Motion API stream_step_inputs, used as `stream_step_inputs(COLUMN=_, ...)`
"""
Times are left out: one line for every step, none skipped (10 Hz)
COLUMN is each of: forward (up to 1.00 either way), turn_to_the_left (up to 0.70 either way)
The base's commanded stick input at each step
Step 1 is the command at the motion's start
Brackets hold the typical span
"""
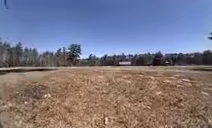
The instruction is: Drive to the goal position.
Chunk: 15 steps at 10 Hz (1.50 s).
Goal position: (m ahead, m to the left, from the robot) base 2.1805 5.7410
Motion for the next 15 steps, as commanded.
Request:
stream_step_inputs(forward=0.7, turn_to_the_left=0.0)
stream_step_inputs(forward=0.7, turn_to_the_left=0.0)
stream_step_inputs(forward=0.7, turn_to_the_left=0.0)
stream_step_inputs(forward=0.7, turn_to_the_left=0.0)
stream_step_inputs(forward=0.7, turn_to_the_left=0.0)
stream_step_inputs(forward=0.7, turn_to_the_left=0.0)
stream_step_inputs(forward=0.7, turn_to_the_left=0.0)
stream_step_inputs(forward=0.7, turn_to_the_left=0.0)
stream_step_inputs(forward=0.7, turn_to_the_left=0.0)
stream_step_inputs(forward=0.7, turn_to_the_left=0.0)
stream_step_inputs(forward=0.7, turn_to_the_left=0.0)
stream_step_inputs(forward=0.7, turn_to_the_left=0.0)
stream_step_inputs(forward=0.7, turn_to_the_left=0.01)
stream_step_inputs(forward=0.7, turn_to_the_left=0.35)
stream_step_inputs(forward=0.7, turn_to_the_left=0.35)
